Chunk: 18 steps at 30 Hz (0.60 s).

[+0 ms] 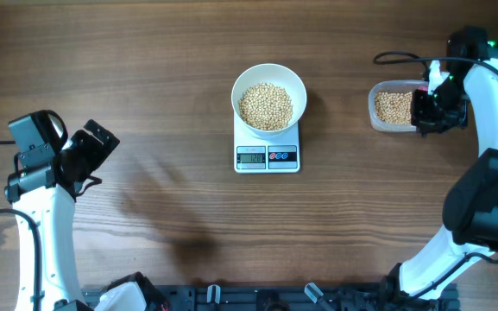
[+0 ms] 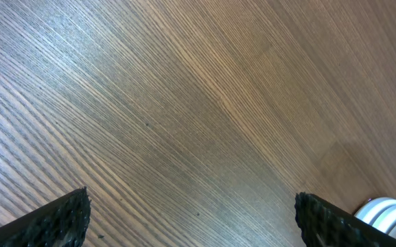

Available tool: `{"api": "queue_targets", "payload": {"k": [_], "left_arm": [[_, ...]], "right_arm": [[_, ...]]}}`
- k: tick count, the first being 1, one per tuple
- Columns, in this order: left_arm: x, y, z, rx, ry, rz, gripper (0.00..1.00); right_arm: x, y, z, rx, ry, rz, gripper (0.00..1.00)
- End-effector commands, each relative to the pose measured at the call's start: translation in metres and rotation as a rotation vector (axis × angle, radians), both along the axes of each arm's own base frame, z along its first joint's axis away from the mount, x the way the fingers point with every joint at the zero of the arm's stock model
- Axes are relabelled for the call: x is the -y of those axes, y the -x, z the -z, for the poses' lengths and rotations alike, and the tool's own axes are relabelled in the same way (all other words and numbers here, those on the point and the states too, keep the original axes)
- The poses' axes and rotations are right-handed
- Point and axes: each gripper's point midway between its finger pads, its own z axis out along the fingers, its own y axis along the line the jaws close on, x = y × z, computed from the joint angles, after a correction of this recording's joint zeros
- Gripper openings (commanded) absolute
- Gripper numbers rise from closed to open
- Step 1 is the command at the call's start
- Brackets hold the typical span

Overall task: Scoop item into bowl and weigh 150g on scale
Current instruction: 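Dig the pink scoop into the soybeans again and lift it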

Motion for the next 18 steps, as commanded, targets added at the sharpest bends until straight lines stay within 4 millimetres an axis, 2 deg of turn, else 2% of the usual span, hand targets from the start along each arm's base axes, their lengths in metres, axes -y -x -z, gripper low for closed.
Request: {"api": "queue_targets", "payload": {"k": [1, 10, 14, 18], "left_arm": [[0.000, 0.000, 0.000, 0.004, -0.002, 0.017, 1.00], [0.000, 0.000, 0.000, 0.004, -0.002, 0.017, 1.00], [0.000, 0.000, 0.000, 0.003, -0.002, 0.017, 1.00], [0.000, 0.000, 0.000, 0.004, -0.002, 0.017, 1.00]], "right_arm": [[-0.003, -0.003, 0.007, -0.011, 0.031, -0.032, 0.04], [-0.026, -0.006, 0.016, -0.044, 0.058, -0.111, 0.04], [-0.013, 0.003, 0.026, -0.123, 0.137, -0.117, 0.04], [-0.020, 0.005, 0.028, -0.130, 0.103, -0.102, 0.04]]}}
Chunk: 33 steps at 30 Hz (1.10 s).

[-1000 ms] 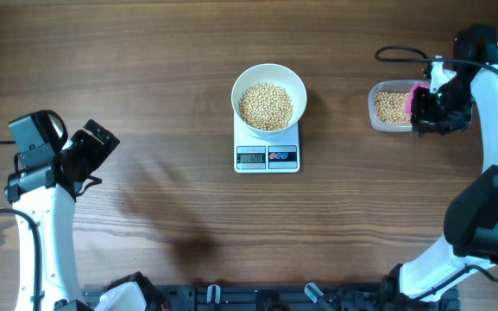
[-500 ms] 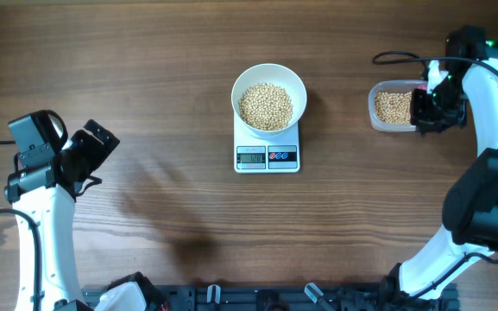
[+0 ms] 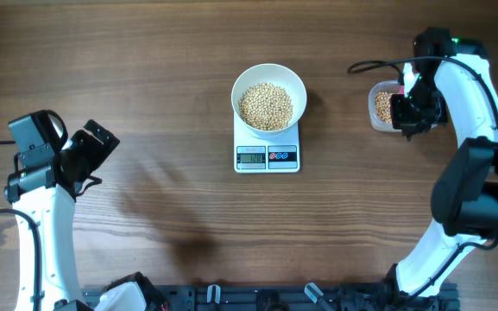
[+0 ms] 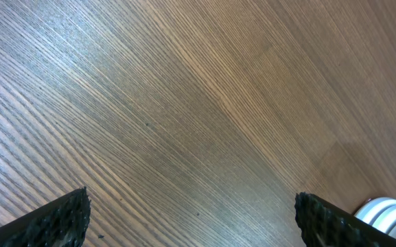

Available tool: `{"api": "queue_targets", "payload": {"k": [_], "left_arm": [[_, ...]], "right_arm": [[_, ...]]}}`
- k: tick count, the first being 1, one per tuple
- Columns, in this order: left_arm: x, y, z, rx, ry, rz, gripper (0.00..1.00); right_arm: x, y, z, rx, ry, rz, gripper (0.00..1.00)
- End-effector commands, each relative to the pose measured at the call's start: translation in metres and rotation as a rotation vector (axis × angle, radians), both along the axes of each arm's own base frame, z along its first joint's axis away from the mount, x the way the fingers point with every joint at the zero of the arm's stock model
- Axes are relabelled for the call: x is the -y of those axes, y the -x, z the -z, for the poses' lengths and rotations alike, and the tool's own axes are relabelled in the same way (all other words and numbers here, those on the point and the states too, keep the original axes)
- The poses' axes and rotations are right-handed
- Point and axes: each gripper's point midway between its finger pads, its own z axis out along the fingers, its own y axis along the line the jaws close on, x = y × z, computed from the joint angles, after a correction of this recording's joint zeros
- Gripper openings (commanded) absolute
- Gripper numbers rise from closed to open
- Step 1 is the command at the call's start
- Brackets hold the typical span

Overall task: Scoop item into bowl and weigh 150g on scale
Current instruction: 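Dig the pink scoop into the soybeans again and lift it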

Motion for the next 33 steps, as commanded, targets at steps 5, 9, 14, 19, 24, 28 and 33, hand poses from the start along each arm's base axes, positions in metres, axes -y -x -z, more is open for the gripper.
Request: {"api": "queue_targets", "payload": {"k": [5, 9, 14, 19, 24, 28, 33], "left_arm": [[0.000, 0.000, 0.000, 0.003, -0.001, 0.017, 1.00], [0.000, 0.000, 0.000, 0.004, -0.002, 0.017, 1.00], [0.000, 0.000, 0.000, 0.003, -0.002, 0.017, 1.00], [0.000, 0.000, 0.000, 0.004, -0.002, 0.017, 1.00], [0.000, 0.000, 0.000, 0.004, -0.002, 0.017, 1.00], [0.000, 0.000, 0.000, 0.003, -0.002, 0.017, 1.00], [0.000, 0.000, 0.000, 0.004, -0.002, 0.017, 1.00]], "right_arm": [[-0.019, 0.005, 0.010, -0.038, -0.099, 0.020, 0.04], [-0.050, 0.001, 0.008, -0.014, -0.283, -0.009, 0.04], [-0.062, 0.002, 0.005, -0.019, -0.355, 0.009, 0.04], [-0.062, 0.006, 0.004, -0.034, -0.358, 0.027, 0.04], [-0.063, 0.008, 0.001, -0.042, -0.395, 0.082, 0.04], [-0.065, 0.003, -0.006, -0.010, -0.530, 0.145, 0.04], [-0.061, -0.003, -0.020, 0.047, -0.694, 0.184, 0.04]]}}
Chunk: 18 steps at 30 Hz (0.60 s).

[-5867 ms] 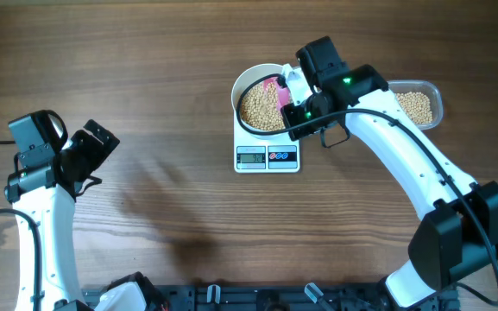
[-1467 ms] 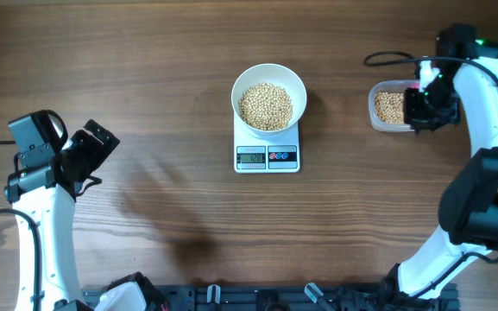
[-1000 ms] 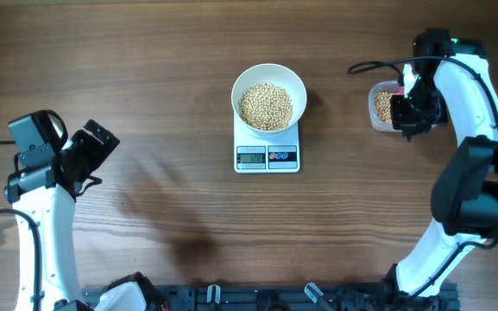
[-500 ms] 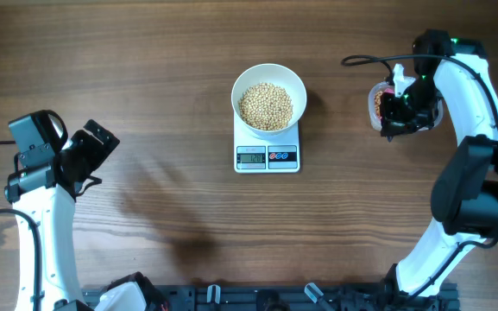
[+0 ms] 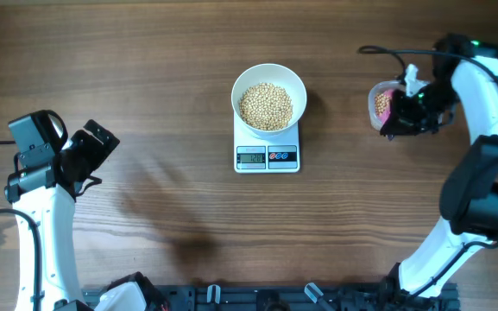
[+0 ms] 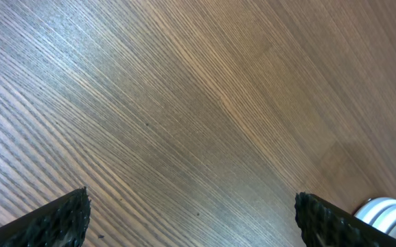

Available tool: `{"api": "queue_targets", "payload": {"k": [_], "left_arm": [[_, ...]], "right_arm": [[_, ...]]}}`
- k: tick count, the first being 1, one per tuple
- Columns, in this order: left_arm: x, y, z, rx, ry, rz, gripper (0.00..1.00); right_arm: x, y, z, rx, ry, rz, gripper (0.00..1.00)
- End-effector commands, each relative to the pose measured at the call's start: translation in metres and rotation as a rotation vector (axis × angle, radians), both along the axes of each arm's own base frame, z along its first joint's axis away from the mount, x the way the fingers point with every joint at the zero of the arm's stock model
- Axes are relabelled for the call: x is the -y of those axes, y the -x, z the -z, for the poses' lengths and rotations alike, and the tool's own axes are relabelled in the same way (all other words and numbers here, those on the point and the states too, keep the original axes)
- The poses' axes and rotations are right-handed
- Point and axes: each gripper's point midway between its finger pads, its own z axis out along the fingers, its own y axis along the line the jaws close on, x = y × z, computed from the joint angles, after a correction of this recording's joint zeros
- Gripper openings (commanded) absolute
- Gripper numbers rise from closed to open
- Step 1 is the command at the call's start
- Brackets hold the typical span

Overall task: Scoop item into bowl and weigh 150g on scale
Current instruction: 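Dig the pink scoop into the soybeans again and lift it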

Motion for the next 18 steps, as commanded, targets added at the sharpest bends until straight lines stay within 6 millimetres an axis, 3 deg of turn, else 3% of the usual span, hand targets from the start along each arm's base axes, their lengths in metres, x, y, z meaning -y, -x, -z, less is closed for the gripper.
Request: {"api": "queue_targets", "payload": {"k": [1, 18], "left_arm": [[0.000, 0.000, 0.000, 0.004, -0.002, 0.017, 1.00], [0.000, 0.000, 0.000, 0.004, -0.001, 0.017, 1.00]], "right_arm": [[-0.011, -0.006, -0.010, 0.048, -0.212, 0.038, 0.04], [0.030, 0.007, -0.023, 0.077, -0.311, 0.135, 0.04]]}}
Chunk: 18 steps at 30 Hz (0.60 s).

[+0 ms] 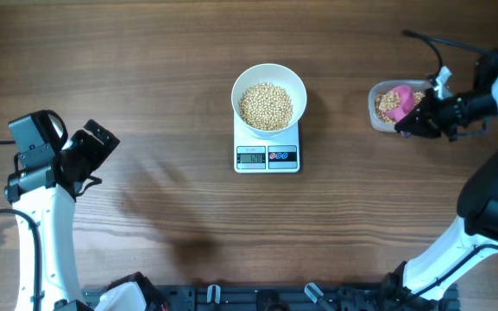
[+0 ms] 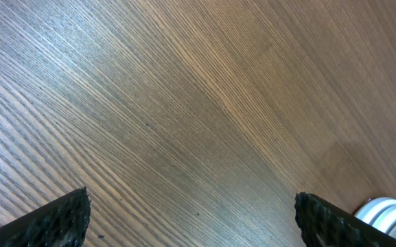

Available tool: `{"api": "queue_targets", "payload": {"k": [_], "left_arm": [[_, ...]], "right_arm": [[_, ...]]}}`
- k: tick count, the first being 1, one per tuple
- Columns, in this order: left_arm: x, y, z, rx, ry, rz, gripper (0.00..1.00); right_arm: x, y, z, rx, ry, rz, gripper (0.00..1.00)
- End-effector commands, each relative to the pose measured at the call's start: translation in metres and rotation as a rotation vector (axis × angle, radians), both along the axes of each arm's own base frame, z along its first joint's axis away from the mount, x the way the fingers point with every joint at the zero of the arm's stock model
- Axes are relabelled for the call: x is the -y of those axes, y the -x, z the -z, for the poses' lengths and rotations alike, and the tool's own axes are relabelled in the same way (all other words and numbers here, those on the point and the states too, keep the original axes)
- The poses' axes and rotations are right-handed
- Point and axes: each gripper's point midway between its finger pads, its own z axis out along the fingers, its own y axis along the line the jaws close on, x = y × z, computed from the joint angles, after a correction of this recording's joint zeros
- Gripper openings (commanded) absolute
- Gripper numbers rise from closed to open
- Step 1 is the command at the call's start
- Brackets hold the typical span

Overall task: Scoop item into bowl and weigh 150g on scale
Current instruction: 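Dig the pink scoop into the soybeans again and lift it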

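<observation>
A white bowl [image 1: 269,97] full of tan beans sits on the white scale [image 1: 267,156], whose display is too small to read. At the right stands a clear container [image 1: 380,109] of the same beans. A pink scoop [image 1: 401,97] lies over the container's right half with some beans in it. My right gripper [image 1: 423,118], just right of the container, is shut on the scoop's handle. My left gripper [image 1: 99,143] hangs open at the far left above bare wood, its fingers [image 2: 60,216] wide apart and holding nothing.
The table [image 1: 188,216] is brown wood. A black cable [image 1: 430,43] loops above the right arm. A white round edge [image 2: 384,209] shows at the bottom right of the left wrist view. A black rail [image 1: 257,298] runs along the near edge.
My right gripper has moved right, off the container to its right side. The pink scoop head now shows in full over the beans. The left arm has not moved.
My right gripper stood at the container's right edge, then covered its right half. Then it lay across the container with a bit of pink showing at the left. Now it is right of the container with the scoop over the beans. The bowl, scale and left arm stayed put.
</observation>
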Motion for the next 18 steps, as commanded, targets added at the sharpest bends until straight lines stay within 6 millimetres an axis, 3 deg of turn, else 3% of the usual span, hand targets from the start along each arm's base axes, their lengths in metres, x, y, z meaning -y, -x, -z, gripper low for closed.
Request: {"api": "queue_targets", "payload": {"k": [1, 8, 12, 18], "left_arm": [[0.000, 0.000, 0.000, 0.004, -0.001, 0.017, 1.00], [0.000, 0.000, 0.000, 0.004, -0.001, 0.017, 1.00], [0.000, 0.000, 0.000, 0.004, -0.002, 0.017, 1.00], [0.000, 0.000, 0.000, 0.004, -0.002, 0.017, 1.00]], "right_arm": [[0.009, 0.005, 0.000, 0.021, -0.052, 0.005, 0.04], [0.026, 0.017, -0.006, 0.040, -0.091, 0.018, 0.04], [0.021, 0.017, -0.020, 0.117, -0.177, 0.003, 0.04], [0.020, 0.018, -0.024, 0.141, -0.200, -0.011, 0.04]]}}
